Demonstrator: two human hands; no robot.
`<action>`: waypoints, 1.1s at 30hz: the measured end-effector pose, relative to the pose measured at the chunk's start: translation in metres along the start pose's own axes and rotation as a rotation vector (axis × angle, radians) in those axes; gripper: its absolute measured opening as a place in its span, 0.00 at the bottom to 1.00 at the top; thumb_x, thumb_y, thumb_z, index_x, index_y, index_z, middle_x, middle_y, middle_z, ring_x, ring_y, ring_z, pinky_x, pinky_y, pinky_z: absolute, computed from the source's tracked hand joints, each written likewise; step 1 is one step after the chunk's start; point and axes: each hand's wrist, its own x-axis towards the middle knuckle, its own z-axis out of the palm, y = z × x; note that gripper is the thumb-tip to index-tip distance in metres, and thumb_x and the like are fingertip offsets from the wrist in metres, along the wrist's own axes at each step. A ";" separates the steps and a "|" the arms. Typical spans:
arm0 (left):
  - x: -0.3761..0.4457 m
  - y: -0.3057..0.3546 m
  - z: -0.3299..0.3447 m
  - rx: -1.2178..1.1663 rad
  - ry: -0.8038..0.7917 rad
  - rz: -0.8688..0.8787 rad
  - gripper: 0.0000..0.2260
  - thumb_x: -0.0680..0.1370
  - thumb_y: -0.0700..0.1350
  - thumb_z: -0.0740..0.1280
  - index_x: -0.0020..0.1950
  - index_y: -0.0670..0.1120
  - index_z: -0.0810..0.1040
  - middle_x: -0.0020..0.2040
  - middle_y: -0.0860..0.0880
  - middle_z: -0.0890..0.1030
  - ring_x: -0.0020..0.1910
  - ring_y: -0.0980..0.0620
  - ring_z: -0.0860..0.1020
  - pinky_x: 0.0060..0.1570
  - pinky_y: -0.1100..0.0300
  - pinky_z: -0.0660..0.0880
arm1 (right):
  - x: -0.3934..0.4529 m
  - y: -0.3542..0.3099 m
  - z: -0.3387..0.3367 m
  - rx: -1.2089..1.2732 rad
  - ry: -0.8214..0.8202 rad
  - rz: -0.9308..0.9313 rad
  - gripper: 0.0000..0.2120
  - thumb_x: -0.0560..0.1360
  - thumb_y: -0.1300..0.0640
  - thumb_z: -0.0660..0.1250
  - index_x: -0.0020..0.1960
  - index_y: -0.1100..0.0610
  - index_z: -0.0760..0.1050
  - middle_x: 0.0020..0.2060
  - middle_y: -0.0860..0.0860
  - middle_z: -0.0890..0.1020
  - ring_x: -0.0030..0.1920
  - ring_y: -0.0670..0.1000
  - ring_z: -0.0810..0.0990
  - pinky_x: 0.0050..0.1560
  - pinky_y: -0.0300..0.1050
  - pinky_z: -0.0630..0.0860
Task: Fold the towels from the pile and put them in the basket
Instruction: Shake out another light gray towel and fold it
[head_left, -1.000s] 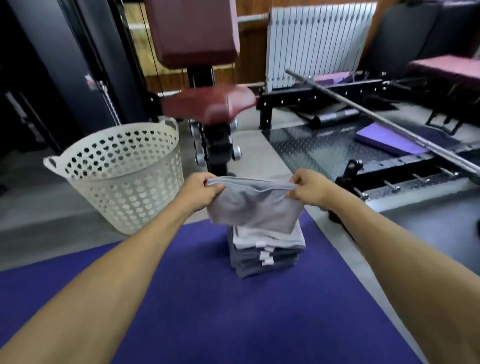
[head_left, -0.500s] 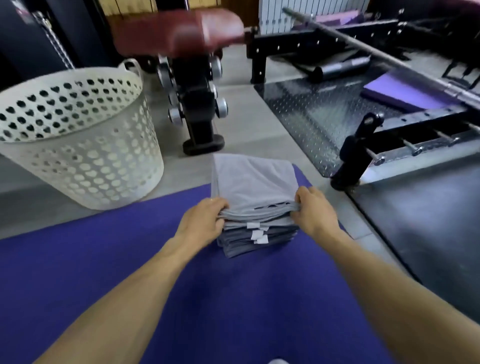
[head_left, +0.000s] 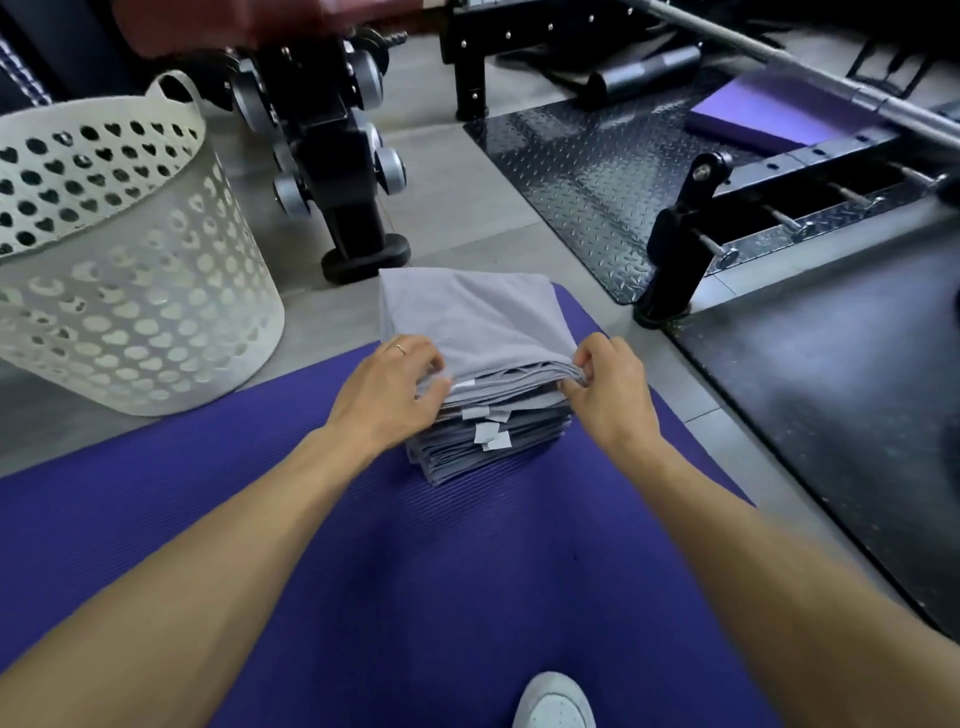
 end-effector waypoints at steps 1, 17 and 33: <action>-0.001 -0.001 0.001 0.028 -0.007 0.013 0.10 0.80 0.53 0.64 0.54 0.48 0.77 0.59 0.53 0.77 0.61 0.49 0.73 0.54 0.55 0.71 | -0.002 0.002 0.001 0.013 0.008 0.002 0.09 0.75 0.60 0.71 0.48 0.53 0.71 0.43 0.48 0.72 0.42 0.50 0.73 0.39 0.48 0.74; -0.011 -0.011 0.012 0.060 -0.160 -0.015 0.19 0.82 0.50 0.61 0.73 0.54 0.67 0.79 0.52 0.59 0.79 0.51 0.55 0.74 0.51 0.60 | -0.007 0.022 0.000 0.127 -0.169 0.090 0.02 0.81 0.57 0.62 0.51 0.54 0.73 0.40 0.49 0.81 0.39 0.50 0.78 0.36 0.49 0.78; -0.018 -0.016 0.018 -0.011 -0.177 -0.064 0.17 0.82 0.50 0.61 0.72 0.56 0.69 0.79 0.56 0.58 0.79 0.56 0.52 0.73 0.47 0.64 | -0.009 0.011 -0.004 0.412 0.000 0.232 0.02 0.77 0.59 0.68 0.46 0.55 0.80 0.35 0.49 0.83 0.38 0.52 0.83 0.31 0.35 0.78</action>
